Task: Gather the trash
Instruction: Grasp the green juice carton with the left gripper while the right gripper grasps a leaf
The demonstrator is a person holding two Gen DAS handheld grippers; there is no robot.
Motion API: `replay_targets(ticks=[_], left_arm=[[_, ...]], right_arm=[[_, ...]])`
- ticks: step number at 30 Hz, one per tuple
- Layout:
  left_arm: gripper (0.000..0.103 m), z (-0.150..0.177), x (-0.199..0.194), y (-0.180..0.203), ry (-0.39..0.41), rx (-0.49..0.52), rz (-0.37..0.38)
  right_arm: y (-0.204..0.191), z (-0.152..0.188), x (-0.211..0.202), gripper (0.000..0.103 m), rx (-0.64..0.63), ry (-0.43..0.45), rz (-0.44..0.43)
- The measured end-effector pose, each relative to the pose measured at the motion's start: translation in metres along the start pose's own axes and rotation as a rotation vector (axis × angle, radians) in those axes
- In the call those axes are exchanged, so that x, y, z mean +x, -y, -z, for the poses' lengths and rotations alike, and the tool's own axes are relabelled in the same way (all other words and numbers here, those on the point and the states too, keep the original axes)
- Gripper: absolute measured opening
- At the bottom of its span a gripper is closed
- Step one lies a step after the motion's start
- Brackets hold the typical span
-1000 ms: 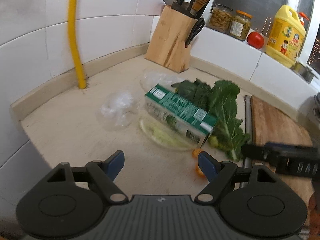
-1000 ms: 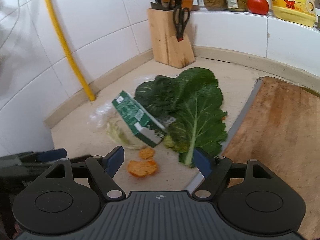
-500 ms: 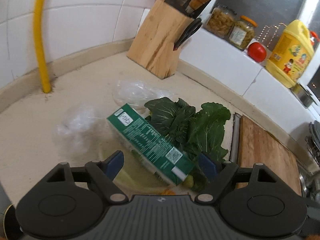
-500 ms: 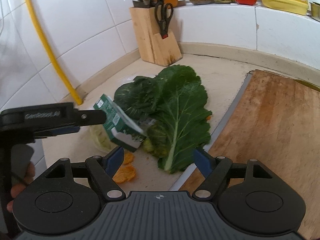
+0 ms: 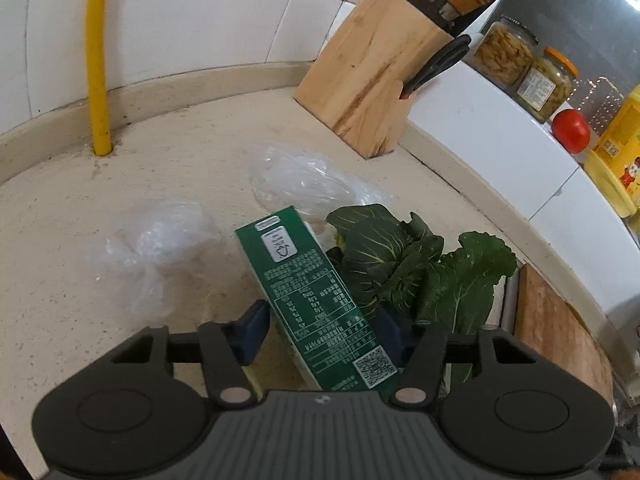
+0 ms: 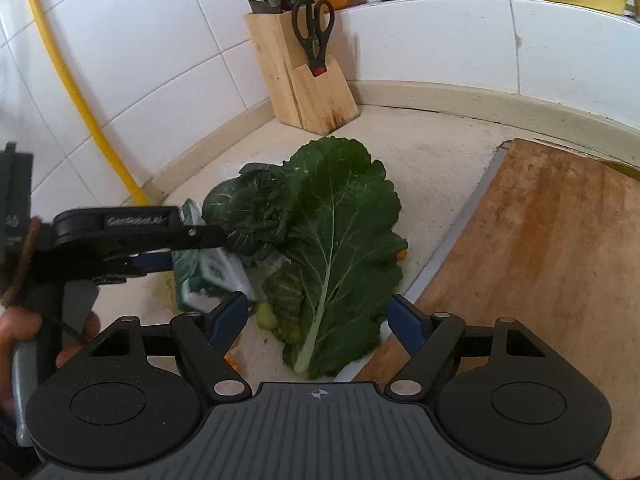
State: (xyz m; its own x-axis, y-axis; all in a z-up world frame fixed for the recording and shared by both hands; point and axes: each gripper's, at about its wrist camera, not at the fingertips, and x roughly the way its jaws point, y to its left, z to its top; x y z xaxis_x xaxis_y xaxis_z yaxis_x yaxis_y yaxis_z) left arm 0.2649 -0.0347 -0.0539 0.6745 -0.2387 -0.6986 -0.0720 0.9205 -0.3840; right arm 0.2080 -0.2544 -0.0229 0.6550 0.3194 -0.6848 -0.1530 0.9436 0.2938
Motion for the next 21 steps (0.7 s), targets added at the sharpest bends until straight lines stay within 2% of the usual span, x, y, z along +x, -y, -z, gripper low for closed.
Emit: replay_targets(ticks=[5,7,10,13,15,18,21], left_arm=[[0.037,0.004,-0.016,0.004,0.008,0.076,0.015],[0.037,0.006,-0.021,0.003,0.005,0.095,0.026],[0.037,0.005,-0.019,0.001,0.003,0.116,-0.007],[0.047,0.003,-0.015,0.002,-0.002,0.136,-0.035],[0.060,0.002,-0.012,0.005,0.009,0.162,-0.061],[0.064,0.004,-0.008,0.010,0.024,0.209,-0.099],[0.063,0.006,-0.001,0.009,0.011,0.218,-0.098]], right_arm=[[0.000,-0.004,0.007,0.081,-0.004,0.001,-0.003],[-0.003,-0.006,0.010,0.082,-0.016,0.000,-0.002],[-0.008,-0.011,0.020,0.084,-0.040,-0.006,0.012],[-0.011,-0.016,0.035,0.085,-0.053,-0.020,0.032],[-0.014,-0.016,0.045,0.085,-0.076,-0.030,0.047],[-0.017,-0.014,0.056,0.086,-0.098,-0.051,0.074],[-0.016,-0.010,0.064,0.084,-0.103,-0.061,0.086]])
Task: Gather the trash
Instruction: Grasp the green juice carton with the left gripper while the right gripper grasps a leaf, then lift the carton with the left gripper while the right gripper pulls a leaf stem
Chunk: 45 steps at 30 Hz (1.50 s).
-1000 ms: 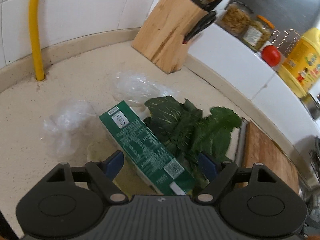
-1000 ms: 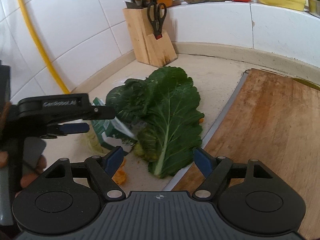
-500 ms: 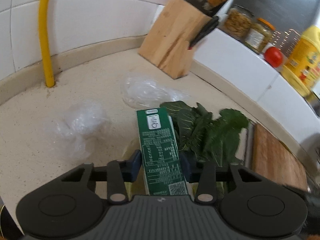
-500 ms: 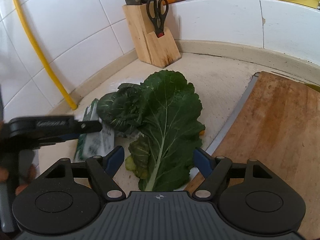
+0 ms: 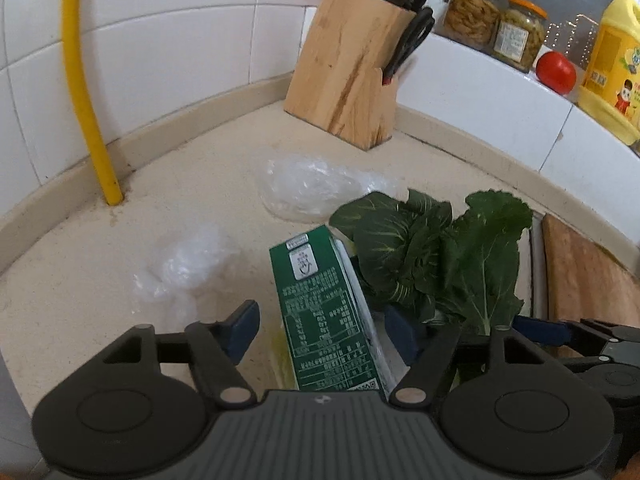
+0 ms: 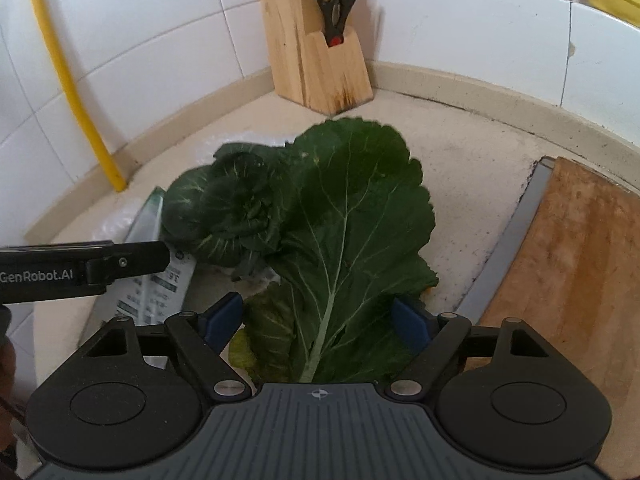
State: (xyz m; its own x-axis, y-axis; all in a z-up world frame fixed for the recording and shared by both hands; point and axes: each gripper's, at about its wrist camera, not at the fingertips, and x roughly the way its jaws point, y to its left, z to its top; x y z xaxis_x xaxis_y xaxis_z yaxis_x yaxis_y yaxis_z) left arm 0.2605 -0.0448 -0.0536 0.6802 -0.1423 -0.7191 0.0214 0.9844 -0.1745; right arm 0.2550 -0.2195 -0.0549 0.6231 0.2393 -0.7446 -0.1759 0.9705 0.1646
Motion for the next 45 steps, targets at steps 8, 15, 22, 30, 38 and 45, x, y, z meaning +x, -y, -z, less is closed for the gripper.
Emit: replay_targets(ticks=[8,15,22,30,38,45], left_arm=[[0.038,0.006,-0.010,0.006,0.008,0.033,0.046],[0.037,0.011,-0.023,0.003,-0.004,0.025,0.085],[0.060,0.011,-0.012,0.010,-0.015,0.066,0.044],[0.053,0.014,0.002,0.011,-0.035,0.060,0.020],[0.039,0.010,-0.011,0.000,-0.016,0.008,0.080],[0.040,0.011,-0.011,-0.001,-0.026,0.000,0.084]], right_arm=[[0.008,-0.001,-0.015,0.020,0.013,-0.002,-0.023],[0.009,-0.002,-0.050,0.011,0.044,0.034,-0.091],[0.014,-0.001,-0.023,0.068,0.069,-0.011,-0.067],[0.010,-0.001,-0.005,0.033,0.066,-0.019,-0.038],[0.035,-0.006,-0.027,0.012,0.211,0.008,-0.151],[0.034,-0.008,-0.034,0.038,0.151,0.038,-0.045]])
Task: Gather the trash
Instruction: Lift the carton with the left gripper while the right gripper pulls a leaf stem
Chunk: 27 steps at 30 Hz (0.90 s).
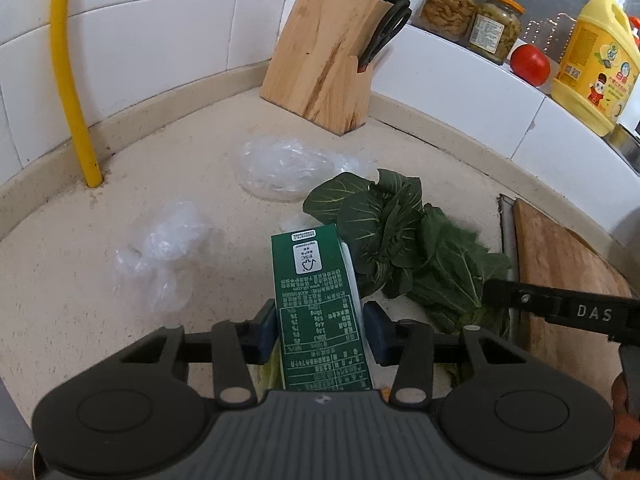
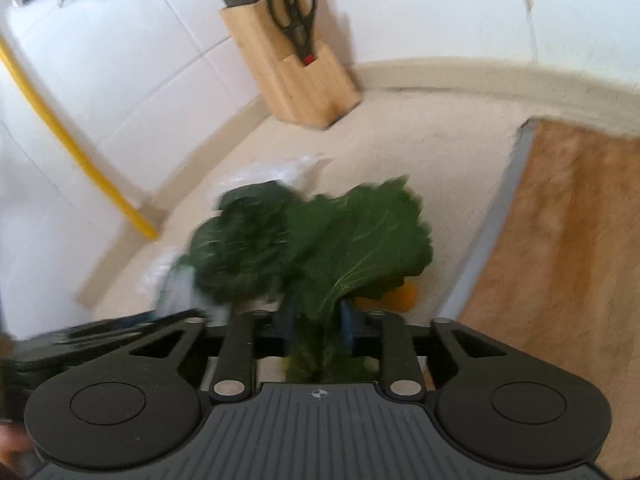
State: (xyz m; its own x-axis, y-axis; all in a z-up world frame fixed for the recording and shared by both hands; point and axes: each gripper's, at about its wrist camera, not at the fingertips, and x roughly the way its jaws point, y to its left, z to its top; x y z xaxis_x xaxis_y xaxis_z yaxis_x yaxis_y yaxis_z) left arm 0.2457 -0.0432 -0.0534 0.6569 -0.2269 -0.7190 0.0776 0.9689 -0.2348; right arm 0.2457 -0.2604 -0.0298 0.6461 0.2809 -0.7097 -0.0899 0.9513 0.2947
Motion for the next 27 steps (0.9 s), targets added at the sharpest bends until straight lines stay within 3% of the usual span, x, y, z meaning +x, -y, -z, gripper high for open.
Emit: replay_targets(ticks=[3,6,7,11,13,14,17,21,27], left_arm=[[0.040,0.001,0.000,0.001,0.001,0.008,0.002],[0.040,0.001,0.005,0.002,-0.008,0.020,-0.004],[0.040,0.001,0.007,0.002,-0.016,0.021,-0.007],[0.040,0.001,0.010,0.004,-0.022,0.029,-0.014],[0.040,0.001,0.011,0.002,-0.025,0.024,-0.012],[0.040,0.001,0.012,0.001,-0.025,0.020,-0.009],[0.040,0.001,0.014,0.001,-0.033,0.017,-0.002],[0.040,0.001,0.016,0.002,-0.036,0.029,-0.001],[0.042,0.002,0.023,0.001,-0.052,0.028,0.001]], right_arm=[[-0.007,-0.001,-0.013,0.039,-0.094,0.031,0.034],[-0.030,0.010,-0.025,0.055,-0.256,0.036,-0.022],[-0.037,0.014,-0.024,0.055,-0.308,0.028,-0.031],[-0.058,0.028,0.003,0.046,-0.440,-0.048,-0.006],[-0.062,0.031,0.014,0.028,-0.462,-0.097,0.001],[-0.064,0.034,0.015,0.026,-0.479,-0.104,0.008],[-0.068,0.037,0.017,0.025,-0.544,-0.121,0.045],[-0.068,0.034,0.009,0.038,-0.540,-0.105,0.037],[-0.066,0.038,0.020,0.038,-0.568,-0.136,0.063]])
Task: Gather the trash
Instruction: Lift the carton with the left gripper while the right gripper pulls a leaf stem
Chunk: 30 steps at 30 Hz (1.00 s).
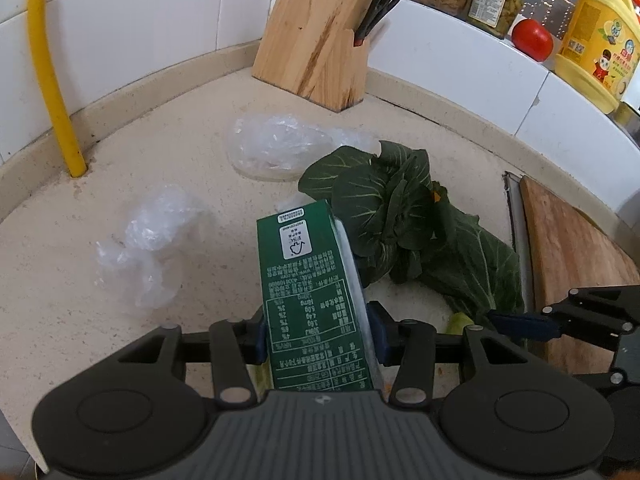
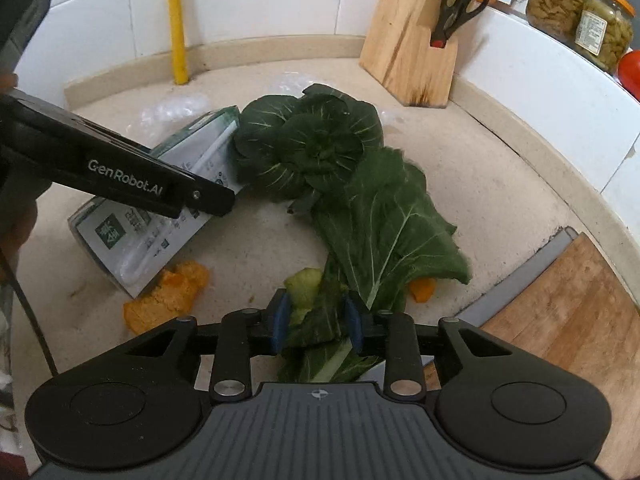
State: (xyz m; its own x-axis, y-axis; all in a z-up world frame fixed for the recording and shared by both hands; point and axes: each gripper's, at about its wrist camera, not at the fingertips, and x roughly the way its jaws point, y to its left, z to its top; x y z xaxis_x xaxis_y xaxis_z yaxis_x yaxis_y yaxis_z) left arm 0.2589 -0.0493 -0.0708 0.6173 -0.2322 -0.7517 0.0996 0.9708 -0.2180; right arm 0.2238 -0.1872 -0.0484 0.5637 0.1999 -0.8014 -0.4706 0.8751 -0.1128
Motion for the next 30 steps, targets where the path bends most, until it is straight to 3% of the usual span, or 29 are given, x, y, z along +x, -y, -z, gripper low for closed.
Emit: replay_targets(ticks=[2,3,6,21,30], left_arm=[[0.042,0.001,0.000,0.001,0.003,0.000,-0.003],[0.041,0.001,-0.001,0.002,0.005,0.002,-0.005],[0.040,0.003,-0.004,0.002,0.008,0.000,-0.006],[0.038,0.000,-0.034,-0.014,0.052,-0.094,0.067],[0.038,-0.005,-0.054,-0.013,0.100,-0.106,0.087]], right_arm=[[-0.001,0.000,-0.003,0.032,0.006,0.002,0.014],[-0.003,0.000,-0.006,0.022,-0.002,0.005,0.025],[-0.002,0.000,-0.020,0.007,0.036,0.017,-0.003],[0.047,0.002,-0.053,0.006,0.465,0.126,-0.239],[0.049,-0.004,-0.064,0.006,0.518,0.188,-0.259]])
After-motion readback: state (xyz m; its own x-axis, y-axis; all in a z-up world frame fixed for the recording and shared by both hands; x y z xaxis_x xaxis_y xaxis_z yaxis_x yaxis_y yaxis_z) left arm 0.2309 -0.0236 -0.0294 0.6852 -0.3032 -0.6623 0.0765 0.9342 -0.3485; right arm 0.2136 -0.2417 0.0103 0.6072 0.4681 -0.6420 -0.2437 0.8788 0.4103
